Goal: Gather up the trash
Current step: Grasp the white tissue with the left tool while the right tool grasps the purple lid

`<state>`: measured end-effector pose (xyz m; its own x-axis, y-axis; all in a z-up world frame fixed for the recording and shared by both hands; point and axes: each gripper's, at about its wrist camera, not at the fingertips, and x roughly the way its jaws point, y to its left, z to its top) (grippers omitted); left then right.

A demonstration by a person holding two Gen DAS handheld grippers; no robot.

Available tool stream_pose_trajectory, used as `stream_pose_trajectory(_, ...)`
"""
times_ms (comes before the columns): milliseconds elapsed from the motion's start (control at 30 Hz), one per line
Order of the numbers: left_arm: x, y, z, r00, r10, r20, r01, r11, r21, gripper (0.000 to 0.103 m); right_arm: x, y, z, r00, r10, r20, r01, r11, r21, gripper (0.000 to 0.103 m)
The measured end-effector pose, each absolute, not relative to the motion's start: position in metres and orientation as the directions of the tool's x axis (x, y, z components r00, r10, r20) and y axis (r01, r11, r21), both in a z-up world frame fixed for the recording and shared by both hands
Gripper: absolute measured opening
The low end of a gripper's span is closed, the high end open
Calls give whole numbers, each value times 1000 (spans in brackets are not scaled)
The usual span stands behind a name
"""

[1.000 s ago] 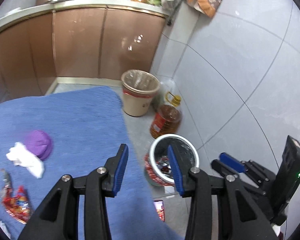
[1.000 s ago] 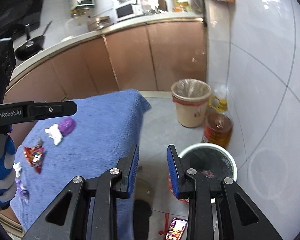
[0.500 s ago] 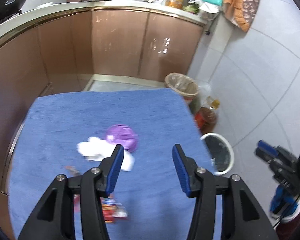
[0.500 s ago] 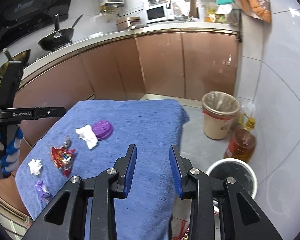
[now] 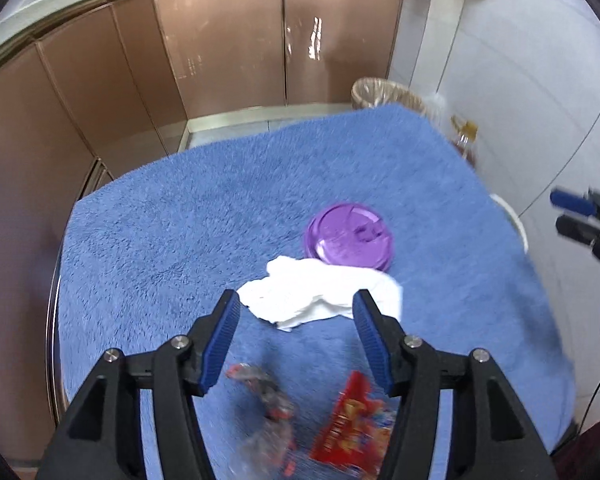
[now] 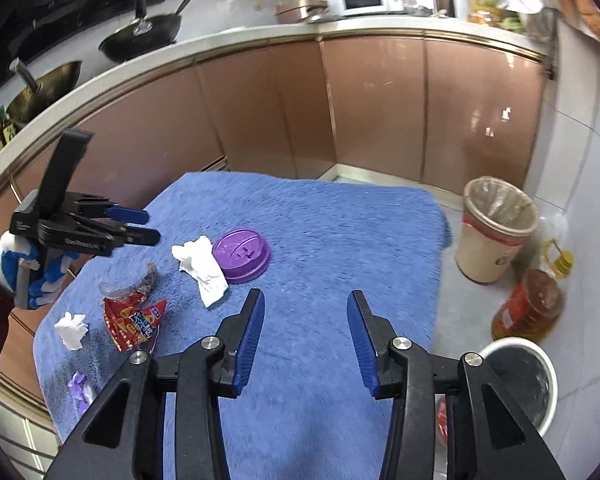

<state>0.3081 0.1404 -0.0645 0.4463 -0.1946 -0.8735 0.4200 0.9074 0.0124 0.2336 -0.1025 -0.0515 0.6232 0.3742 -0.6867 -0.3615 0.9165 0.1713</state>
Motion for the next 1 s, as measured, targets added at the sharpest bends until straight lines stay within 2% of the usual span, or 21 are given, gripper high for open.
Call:
stream_pose_trajectory(367, 334, 127, -121, 418, -130, -899, 520, 846, 119, 55, 289, -59, -84, 547, 449, -706, -442, 872, 212, 52)
stream_pose_trajectory(400, 336, 127, -124, 414, -127, -902, 522, 844, 120, 53, 292, -56, -86, 541, 455, -707, -445, 869, 218, 52)
stream_pose_trajectory(467, 338, 127, -131, 398, -131, -908, 530, 841, 111, 39, 298, -49, -90, 535, 461, -708, -450, 865, 223, 53)
stream_pose_trajectory(500, 337, 128, -133, 389, -150, -909, 536, 839, 91, 36, 302, -45, -92, 531, 463, -709, -453, 863, 224, 54)
stream_pose_trajectory(567, 335, 127, -132, 378, -179, -909, 552, 831, 66, 21, 310, -37, -96, 525, 469, -710, -457, 859, 230, 58)
stream_pose_trajectory(633, 331, 125, -132, 384, -177, -906, 566, 821, 79, 15, 315, -30, -100, 521, 474, -710, -461, 856, 233, 61)
stream_pose_trajectory(867, 335, 153, -122, 418, -207, -885, 498, 867, 32, 10, 330, 5, -117, 492, 478, -728, -504, 838, 210, 77)
stream_pose_trajectory(1000, 334, 173, -112, 450, -215, -866, 445, 895, 9, 10, 339, 24, -127, 476, 465, -746, -527, 830, 181, 79)
